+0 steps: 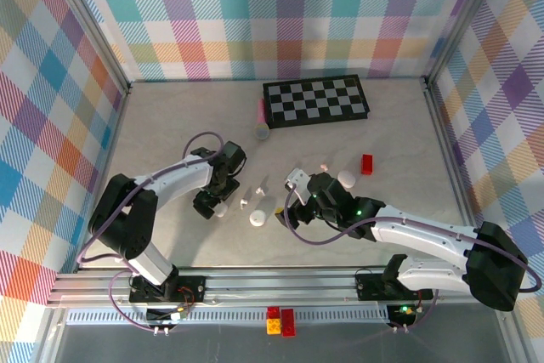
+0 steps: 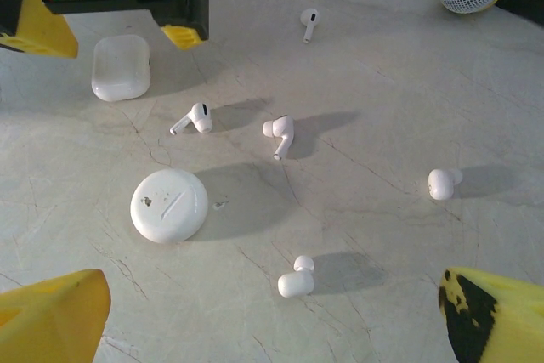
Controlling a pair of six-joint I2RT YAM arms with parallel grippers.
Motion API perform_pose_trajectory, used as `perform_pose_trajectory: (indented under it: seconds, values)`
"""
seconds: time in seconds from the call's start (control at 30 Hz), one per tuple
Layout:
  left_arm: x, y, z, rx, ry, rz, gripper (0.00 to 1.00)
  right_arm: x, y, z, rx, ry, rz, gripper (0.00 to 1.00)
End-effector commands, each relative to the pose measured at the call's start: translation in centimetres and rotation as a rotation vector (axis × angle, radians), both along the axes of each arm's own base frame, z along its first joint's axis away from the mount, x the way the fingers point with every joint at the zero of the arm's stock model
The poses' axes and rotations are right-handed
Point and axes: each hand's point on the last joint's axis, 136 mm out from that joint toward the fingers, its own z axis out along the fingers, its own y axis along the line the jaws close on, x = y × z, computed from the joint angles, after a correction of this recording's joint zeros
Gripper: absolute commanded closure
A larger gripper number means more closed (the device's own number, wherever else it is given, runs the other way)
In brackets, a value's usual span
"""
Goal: Insert the wireless bluetooth earbuds into the charging case
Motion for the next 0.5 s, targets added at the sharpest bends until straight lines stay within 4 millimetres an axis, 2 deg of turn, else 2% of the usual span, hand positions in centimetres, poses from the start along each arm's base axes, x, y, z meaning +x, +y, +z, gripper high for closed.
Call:
perform_pose_trajectory:
  seconds: [0.0,0.23,0.47]
  values:
    - [-0.6,0.1,-1.2,-0.017,0.037,0.037,0.18,0.1,0.4,1.5,0.040,-0.012,-0.010,0.01]
    - [-1.1,0.2,-2.2,-0.030,0.064,0.041,0.21,0.1,-0.2,1.4,0.039,-0.008,-0.032,0.01]
    - [-1.6,-0.1,-3.1,-0.059,0.065,0.065,0.30,0.1,-0.2,1.4,0.039,-0.009,-0.033,0.01]
